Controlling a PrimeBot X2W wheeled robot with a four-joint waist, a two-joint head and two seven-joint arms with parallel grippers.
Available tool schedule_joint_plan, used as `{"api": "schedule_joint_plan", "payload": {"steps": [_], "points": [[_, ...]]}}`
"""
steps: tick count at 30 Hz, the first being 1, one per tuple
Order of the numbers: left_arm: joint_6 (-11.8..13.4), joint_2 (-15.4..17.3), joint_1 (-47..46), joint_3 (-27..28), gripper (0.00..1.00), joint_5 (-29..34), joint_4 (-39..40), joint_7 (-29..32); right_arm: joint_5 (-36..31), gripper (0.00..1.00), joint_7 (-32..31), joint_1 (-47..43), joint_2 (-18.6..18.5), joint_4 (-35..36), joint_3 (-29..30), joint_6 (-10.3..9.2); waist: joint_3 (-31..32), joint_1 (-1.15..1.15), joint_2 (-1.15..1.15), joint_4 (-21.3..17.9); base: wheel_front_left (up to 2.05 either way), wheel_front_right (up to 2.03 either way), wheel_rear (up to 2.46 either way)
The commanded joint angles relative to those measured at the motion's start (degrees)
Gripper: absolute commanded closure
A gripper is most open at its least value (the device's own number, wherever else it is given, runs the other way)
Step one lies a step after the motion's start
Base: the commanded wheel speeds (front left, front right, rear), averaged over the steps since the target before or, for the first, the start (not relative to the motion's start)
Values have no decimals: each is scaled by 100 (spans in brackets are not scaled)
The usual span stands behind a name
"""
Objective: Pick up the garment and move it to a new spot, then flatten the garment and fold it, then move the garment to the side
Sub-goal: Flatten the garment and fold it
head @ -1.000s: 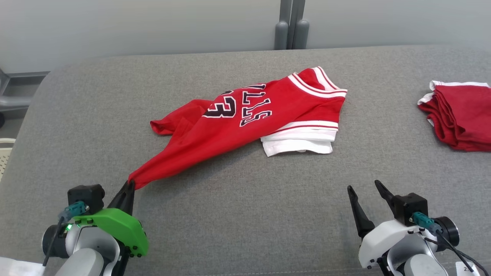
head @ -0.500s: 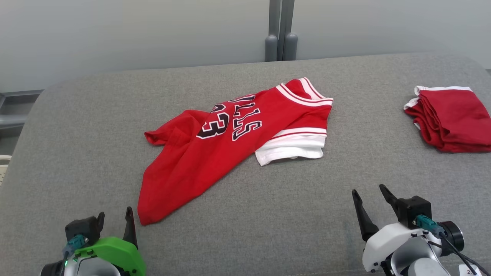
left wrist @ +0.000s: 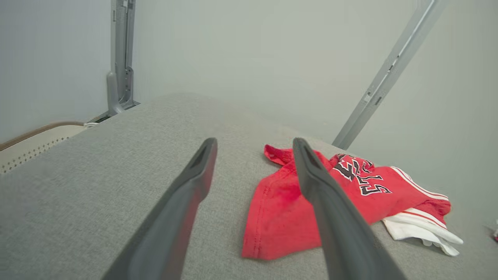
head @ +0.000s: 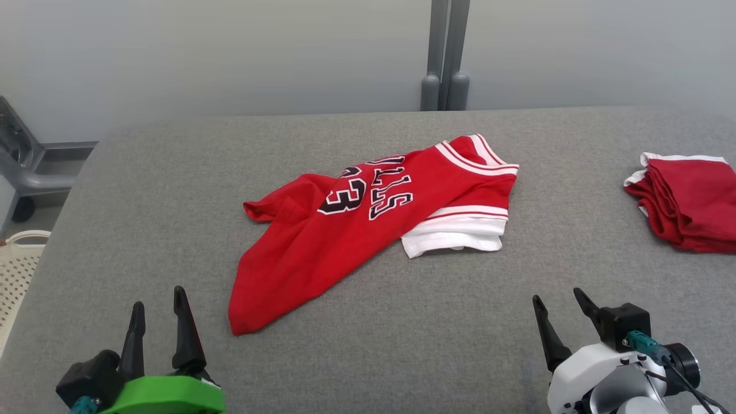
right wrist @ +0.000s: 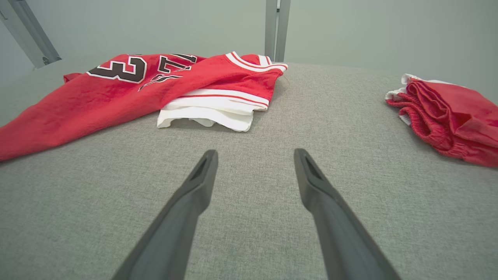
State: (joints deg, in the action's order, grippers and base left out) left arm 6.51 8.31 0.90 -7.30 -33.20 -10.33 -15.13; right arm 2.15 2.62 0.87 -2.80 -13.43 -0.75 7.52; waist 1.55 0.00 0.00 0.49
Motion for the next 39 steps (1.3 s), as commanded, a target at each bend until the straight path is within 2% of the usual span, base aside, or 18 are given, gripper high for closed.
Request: {"api": "schedule_joint_plan", "payload": {"steps": [1,4,5,7,12,18,23,30,39], "points": [[-141,-169,175,162,0,218,222,-4,11,0,-7,-74,-11,-1,19,-7,71,0,0,89,0,0,0],[-477,-374,391,500,0,542,555,-4,30,0,-17,-91,-10,-22,53,-7,107,0,0,166,0,0,0],[-477,-374,391,500,0,542,555,-4,30,0,-17,-91,-10,-22,53,-7,107,0,0,166,0,0,0],[-712,-482,475,656,0,734,688,-5,53,0,-13,-90,-11,-52,68,-7,124,0,0,212,0,0,0],[-1070,-529,653,805,0,1090,858,-5,33,0,-9,-16,-11,-181,110,-7,116,0,0,344,0,0,0],[-1140,-537,759,685,0,1147,951,-6,-303,0,-108,358,-13,-480,239,-7,-58,0,0,510,0,0,0],[-1139,-539,527,596,0,1125,1011,-6,-772,0,-211,1026,-10,-895,482,-7,-436,0,0,673,0,0,0],[-1174,-538,153,366,0,1131,984,-6,-1372,0,-230,1984,-36,-1952,712,-7,-983,0,0,988,0,0,0],[-1141,-538,-13,234,0,1055,933,-6,-1752,0,7,2562,-125,-2942,903,-7,-1214,0,0,1224,0,0,0]]}}
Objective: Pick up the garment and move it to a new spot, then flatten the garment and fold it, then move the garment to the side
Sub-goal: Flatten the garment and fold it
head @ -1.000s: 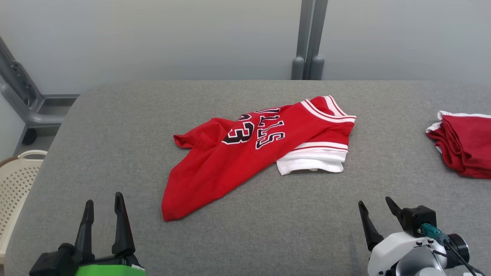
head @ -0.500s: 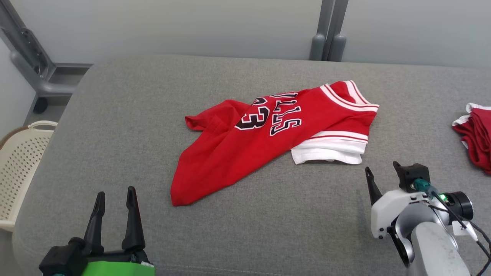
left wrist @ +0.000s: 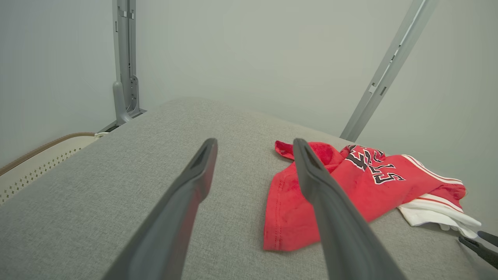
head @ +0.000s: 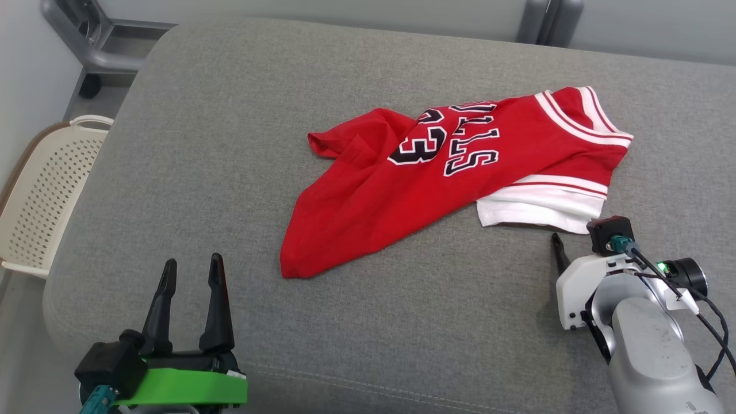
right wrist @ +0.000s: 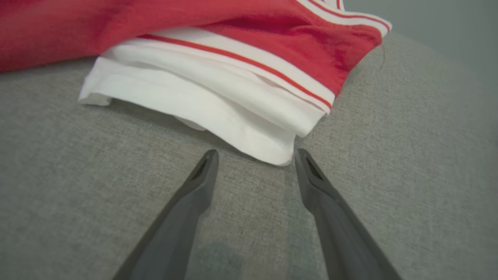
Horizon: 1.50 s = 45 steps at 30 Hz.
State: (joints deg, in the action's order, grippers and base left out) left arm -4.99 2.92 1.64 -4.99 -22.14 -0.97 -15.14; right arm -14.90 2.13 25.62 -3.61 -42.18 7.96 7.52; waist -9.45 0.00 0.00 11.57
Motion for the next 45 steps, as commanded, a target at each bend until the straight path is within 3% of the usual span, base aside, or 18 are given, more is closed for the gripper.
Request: {"api": "schedule_joint_plan", "payload": {"steps": [1,2,4,5,7,8,22,31,43,44,45], "points": [[13,1,-89,8,0,-59,-4,-5,-80,0,84,128,-45,-142,59,-7,-124,0,0,126,0,0,0],[14,1,-90,7,0,-65,-8,-5,-119,0,102,166,-45,-219,80,-7,-133,0,0,134,0,0,0],[13,1,-90,14,0,-63,-8,-5,-198,28,69,218,-54,-388,130,-7,-144,0,0,148,0,0,0],[12,1,-84,14,0,-65,-10,-5,-225,55,80,239,-58,-452,165,-7,-146,0,0,152,0,0,0],[14,1,-77,10,0,-69,-6,-5,-265,89,104,273,-61,-567,239,-8,-147,0,0,155,0,0,0],[21,1,-70,7,0,-69,-7,-5,-296,100,114,293,-64,-613,273,-8,-147,0,0,152,0,0,0],[85,1,114,14,0,-106,-98,-5,-458,100,552,-158,-26,-489,888,-9,182,0,0,-83,0,0,0],[112,1,308,45,0,-26,-172,-5,-289,100,372,-1067,5,266,934,-9,553,0,0,-348,0,0,0],[128,2,519,27,0,18,-266,-5,256,100,-405,-2377,51,1758,688,-9,857,0,0,-542,0,0,0],[135,2,525,31,0,22,-277,-5,281,74,-453,-2450,55,1859,668,-9,882,0,0,-554,0,0,0],[140,2,545,32,0,42,-292,-5,293,5,-494,-2526,60,1940,639,-9,910,0,0,-565,0,0,0]]}}
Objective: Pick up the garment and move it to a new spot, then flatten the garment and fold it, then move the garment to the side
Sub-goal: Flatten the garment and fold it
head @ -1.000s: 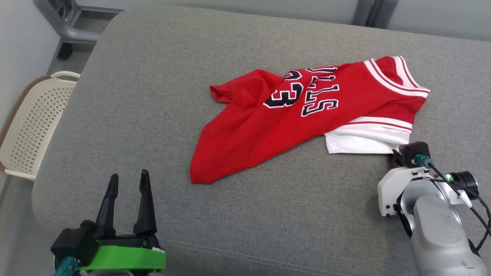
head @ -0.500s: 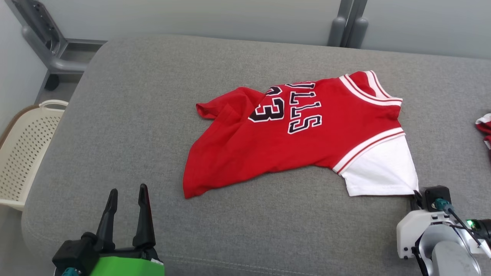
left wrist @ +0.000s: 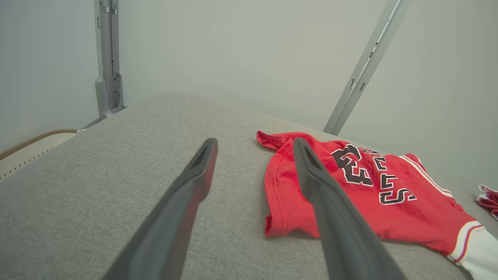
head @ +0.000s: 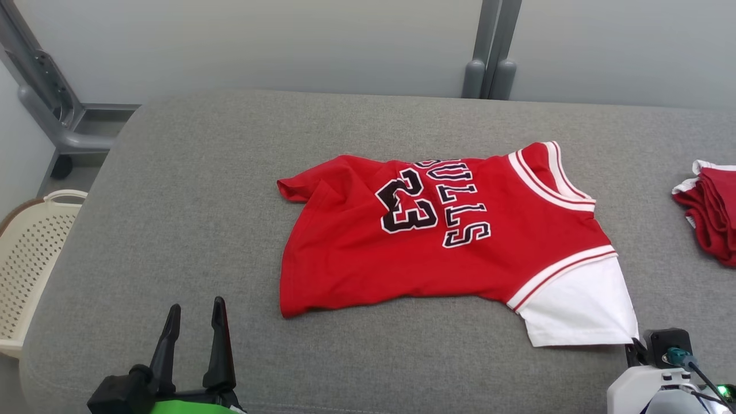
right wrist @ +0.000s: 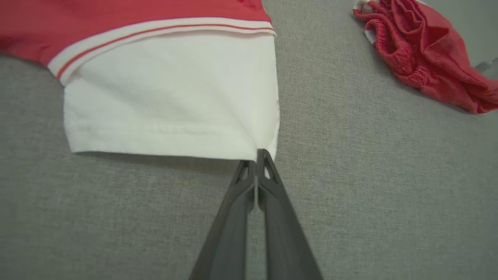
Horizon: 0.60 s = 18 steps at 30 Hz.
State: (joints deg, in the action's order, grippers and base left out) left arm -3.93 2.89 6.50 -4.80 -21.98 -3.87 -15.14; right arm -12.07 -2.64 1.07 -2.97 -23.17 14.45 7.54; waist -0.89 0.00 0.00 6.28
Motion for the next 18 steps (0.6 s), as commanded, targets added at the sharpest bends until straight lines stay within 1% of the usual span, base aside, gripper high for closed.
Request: {"api": "schedule_joint_plan", "payload": {"steps": [1,5,10,14,18], "points": [[31,4,90,7,0,49,-27,-5,26,0,-74,-140,-4,98,-18,-11,88,0,0,-46,0,0,0],[52,4,156,27,0,113,-131,-5,148,0,-217,-301,0,331,-17,-11,206,0,0,-93,0,0,0],[108,4,193,81,0,150,-293,-5,445,0,-164,-378,5,534,-45,-10,281,0,0,-170,0,0,0],[125,5,138,171,0,241,-484,-6,960,0,32,-359,5,659,-48,-10,339,0,0,-266,0,0,0],[122,9,59,217,0,429,-718,-5,1406,0,229,-270,5,590,-122,-10,385,0,0,-383,0,0,0]]}}
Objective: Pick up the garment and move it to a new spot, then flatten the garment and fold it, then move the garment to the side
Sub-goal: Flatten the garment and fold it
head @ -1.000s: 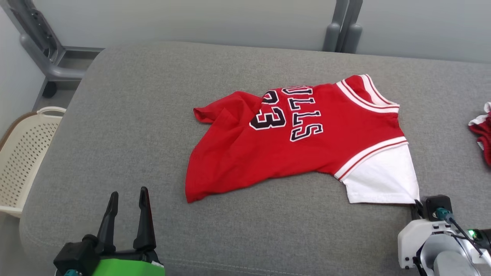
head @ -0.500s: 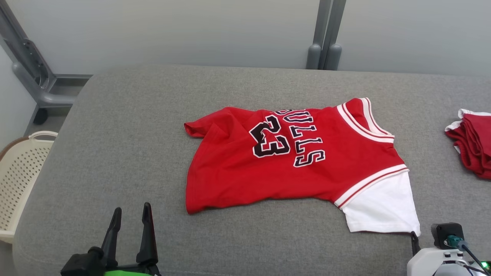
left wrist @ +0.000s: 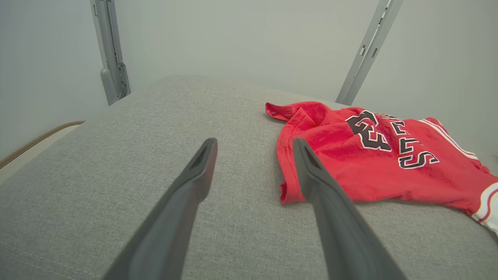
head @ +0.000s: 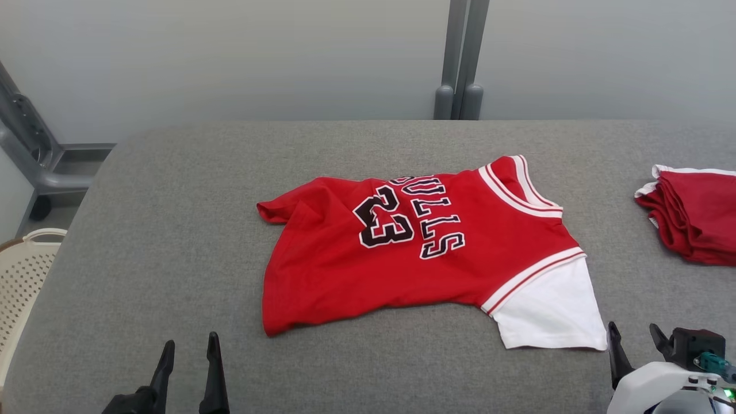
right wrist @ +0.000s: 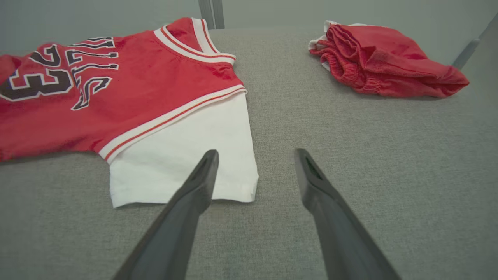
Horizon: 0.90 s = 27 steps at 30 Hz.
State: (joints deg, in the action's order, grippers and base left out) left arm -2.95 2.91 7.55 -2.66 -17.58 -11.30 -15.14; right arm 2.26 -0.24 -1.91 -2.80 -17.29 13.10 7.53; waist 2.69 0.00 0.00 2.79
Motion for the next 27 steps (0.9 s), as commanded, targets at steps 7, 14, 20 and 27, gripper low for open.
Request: {"api": "schedule_joint_plan", "payload": {"steps": [7,14,20,27], "points": [[56,62,-114,197,0,276,-338,-5,385,0,643,195,-8,-114,-232,-9,132,0,0,-205,0,0,0],[134,138,-95,301,0,538,-624,-5,448,0,1106,292,-16,-133,-739,-9,198,0,0,-354,0,0,0],[62,135,-156,267,0,657,-645,-5,285,0,1049,174,-15,-63,-989,-9,255,0,0,-399,0,0,0],[77,84,-106,230,0,656,-700,-5,359,0,911,149,-14,-13,-1031,-9,231,0,0,-459,0,0,0]]}}
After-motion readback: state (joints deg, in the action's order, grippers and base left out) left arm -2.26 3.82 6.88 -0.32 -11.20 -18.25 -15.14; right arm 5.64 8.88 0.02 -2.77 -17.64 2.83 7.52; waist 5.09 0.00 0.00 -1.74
